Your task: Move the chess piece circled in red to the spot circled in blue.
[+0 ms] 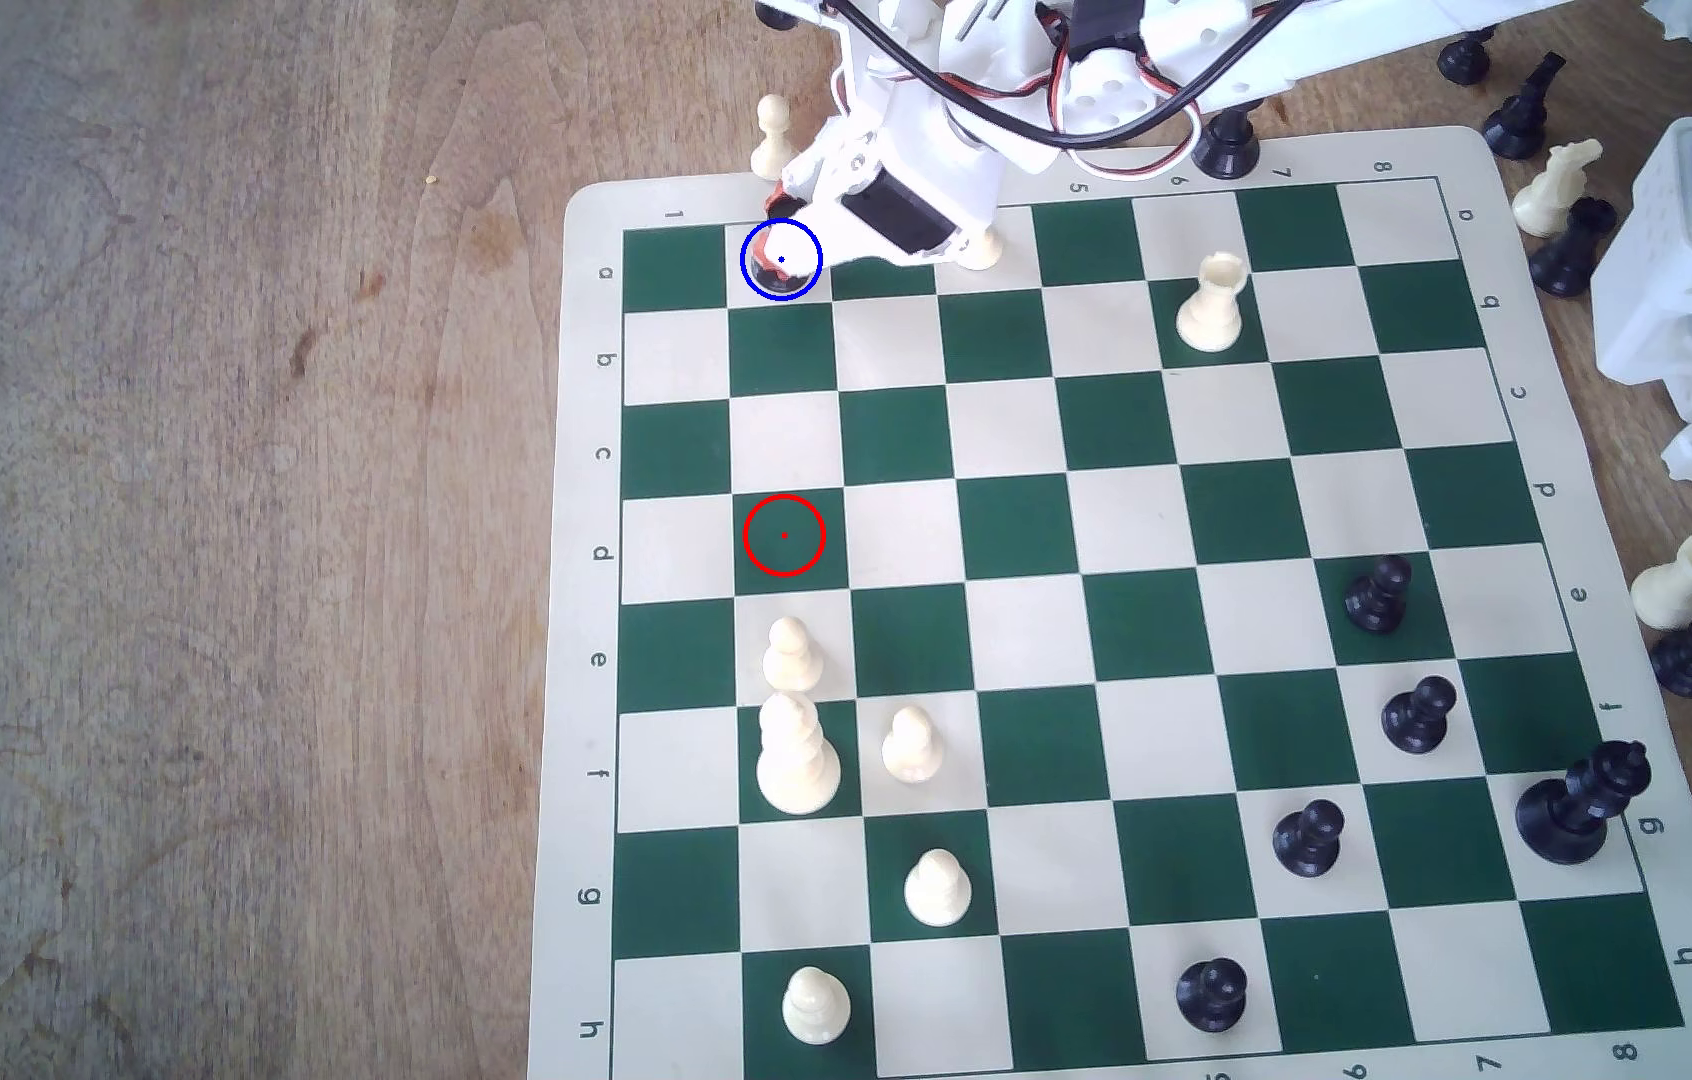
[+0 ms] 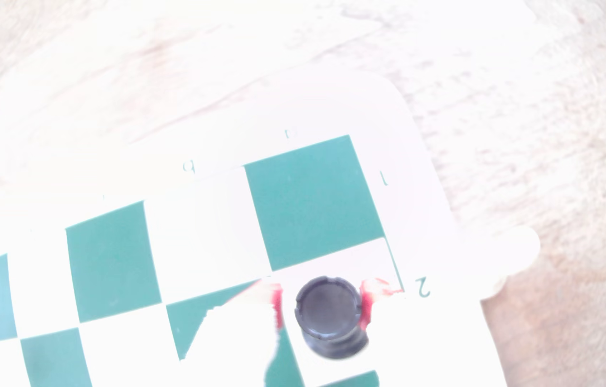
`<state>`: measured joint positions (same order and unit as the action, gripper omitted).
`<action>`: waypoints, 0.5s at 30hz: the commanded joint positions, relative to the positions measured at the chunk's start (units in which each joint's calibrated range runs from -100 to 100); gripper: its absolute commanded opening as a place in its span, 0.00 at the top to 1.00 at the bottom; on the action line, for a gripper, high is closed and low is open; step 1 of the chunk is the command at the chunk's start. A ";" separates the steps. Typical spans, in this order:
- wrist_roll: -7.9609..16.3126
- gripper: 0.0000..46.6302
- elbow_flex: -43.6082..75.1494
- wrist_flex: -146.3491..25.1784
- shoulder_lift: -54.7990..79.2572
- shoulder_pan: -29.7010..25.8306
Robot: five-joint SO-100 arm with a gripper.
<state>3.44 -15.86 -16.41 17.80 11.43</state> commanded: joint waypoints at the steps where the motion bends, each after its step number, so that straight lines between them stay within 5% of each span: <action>1: 0.59 0.51 1.08 3.80 -2.35 0.34; 15: 0.24 0.54 -5.35 6.18 -12.46 1.36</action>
<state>3.93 -18.84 -12.75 16.80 12.09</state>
